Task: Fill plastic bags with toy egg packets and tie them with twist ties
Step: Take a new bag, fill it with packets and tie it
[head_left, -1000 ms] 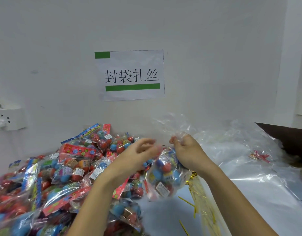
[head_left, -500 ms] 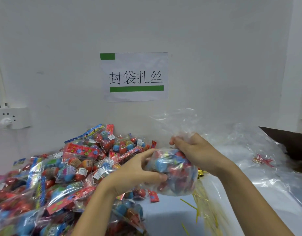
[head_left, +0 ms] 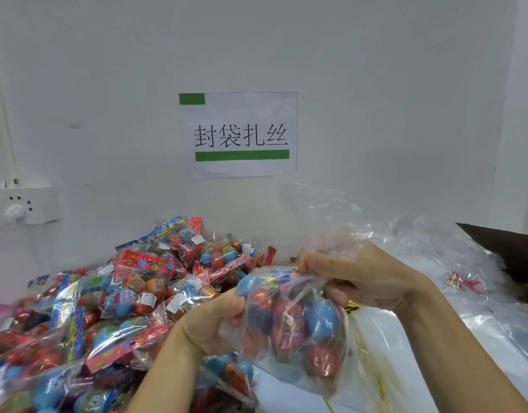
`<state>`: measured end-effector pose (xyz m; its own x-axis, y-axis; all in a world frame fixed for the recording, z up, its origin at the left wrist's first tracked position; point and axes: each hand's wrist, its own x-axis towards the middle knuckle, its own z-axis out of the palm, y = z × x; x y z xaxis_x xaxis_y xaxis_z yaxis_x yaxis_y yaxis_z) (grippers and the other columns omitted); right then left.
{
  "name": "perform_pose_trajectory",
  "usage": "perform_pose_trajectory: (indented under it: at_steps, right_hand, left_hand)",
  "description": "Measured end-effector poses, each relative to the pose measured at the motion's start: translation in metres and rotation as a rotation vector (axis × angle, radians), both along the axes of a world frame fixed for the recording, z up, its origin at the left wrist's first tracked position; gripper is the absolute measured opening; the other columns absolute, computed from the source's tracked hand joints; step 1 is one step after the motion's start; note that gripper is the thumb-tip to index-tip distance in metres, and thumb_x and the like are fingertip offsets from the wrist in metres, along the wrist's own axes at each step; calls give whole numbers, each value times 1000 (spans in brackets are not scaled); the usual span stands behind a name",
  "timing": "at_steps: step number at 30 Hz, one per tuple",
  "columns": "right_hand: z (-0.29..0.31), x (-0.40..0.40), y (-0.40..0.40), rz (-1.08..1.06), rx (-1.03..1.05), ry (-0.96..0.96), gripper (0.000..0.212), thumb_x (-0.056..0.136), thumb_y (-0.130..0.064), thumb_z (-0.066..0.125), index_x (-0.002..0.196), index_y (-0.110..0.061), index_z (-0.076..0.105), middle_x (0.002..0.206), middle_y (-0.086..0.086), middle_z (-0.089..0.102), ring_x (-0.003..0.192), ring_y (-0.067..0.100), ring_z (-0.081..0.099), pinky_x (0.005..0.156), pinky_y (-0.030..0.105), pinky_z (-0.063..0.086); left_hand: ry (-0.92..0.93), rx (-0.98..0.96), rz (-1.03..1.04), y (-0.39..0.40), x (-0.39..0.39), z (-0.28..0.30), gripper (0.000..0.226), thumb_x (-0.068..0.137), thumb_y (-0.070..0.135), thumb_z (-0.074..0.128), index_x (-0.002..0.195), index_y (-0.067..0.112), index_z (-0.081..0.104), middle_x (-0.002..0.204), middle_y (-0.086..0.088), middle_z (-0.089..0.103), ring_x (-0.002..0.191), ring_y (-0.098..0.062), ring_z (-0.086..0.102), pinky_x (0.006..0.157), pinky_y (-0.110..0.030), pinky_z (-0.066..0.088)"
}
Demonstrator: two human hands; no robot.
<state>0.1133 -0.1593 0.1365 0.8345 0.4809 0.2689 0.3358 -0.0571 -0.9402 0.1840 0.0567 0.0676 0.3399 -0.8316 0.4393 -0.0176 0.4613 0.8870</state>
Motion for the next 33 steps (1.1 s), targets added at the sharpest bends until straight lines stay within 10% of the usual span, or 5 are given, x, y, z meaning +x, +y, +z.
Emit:
perform_pose_trajectory:
  at_steps: [6, 16, 20, 23, 33]
  right_hand:
    - [-7, 10, -11, 145, 78, 110, 12, 86, -14, 70, 87, -19, 81, 63, -4, 63, 56, 2, 61, 58, 11, 50]
    - [-2, 34, -4, -367, 703, 122, 4, 85, 0, 61, 85, 2, 65, 60, 1, 57, 46, 4, 55, 41, 10, 44]
    - [0, 36, 5, -355, 891, 265, 23, 94, 16, 44, 86, 5, 63, 71, 5, 61, 46, 7, 56, 42, 10, 44]
    - [0, 36, 10, -348, 935, 288, 26, 93, 19, 38, 88, 6, 60, 81, 7, 61, 46, 7, 57, 42, 10, 44]
    - [-10, 26, -8, -734, -44, -259, 21, 80, -30, 81, 78, -10, 74, 86, 7, 61, 48, -1, 56, 45, 14, 43]
  left_hand:
    - [131, 3, 42, 3, 19, -18, 43, 107, 29, 38, 141, 5, 49, 136, -7, 60, 127, -20, 56, 111, -33, 41]
    - [355, -119, 430, -35, 22, -26, 95, 46, 59, 94, 126, 16, 68, 131, -13, 63, 117, -29, 63, 102, -43, 51]
    - [238, -98, 354, -52, 10, -27, 114, 61, 62, 84, 155, 27, 29, 153, -10, 46, 138, -30, 47, 118, -50, 33]
    - [236, -188, 362, -57, 3, -15, 90, 81, 56, 72, 153, 17, 35, 152, -16, 45, 138, -32, 47, 111, -44, 43]
    - [654, 42, 410, -24, 15, 5, 47, 77, 48, 70, 95, 6, 79, 89, -12, 72, 66, -25, 70, 52, -29, 60]
